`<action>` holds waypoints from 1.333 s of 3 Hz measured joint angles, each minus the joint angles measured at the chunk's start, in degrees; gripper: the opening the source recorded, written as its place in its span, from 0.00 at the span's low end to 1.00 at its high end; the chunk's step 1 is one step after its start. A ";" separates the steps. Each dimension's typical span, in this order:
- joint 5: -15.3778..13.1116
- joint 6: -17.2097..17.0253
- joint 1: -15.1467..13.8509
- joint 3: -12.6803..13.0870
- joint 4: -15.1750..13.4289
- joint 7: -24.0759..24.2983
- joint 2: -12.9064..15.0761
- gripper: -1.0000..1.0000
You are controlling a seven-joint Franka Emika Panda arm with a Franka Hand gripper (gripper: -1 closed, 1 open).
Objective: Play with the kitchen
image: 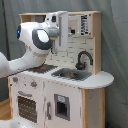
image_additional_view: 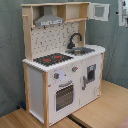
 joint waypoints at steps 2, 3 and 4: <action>-0.01 3.79 -0.11 7.21 4.21 -0.32 6.28 0.00; -0.01 3.91 -0.28 11.35 7.38 -0.32 8.93 0.00; -0.01 3.91 -1.15 14.58 10.66 -0.32 12.28 0.00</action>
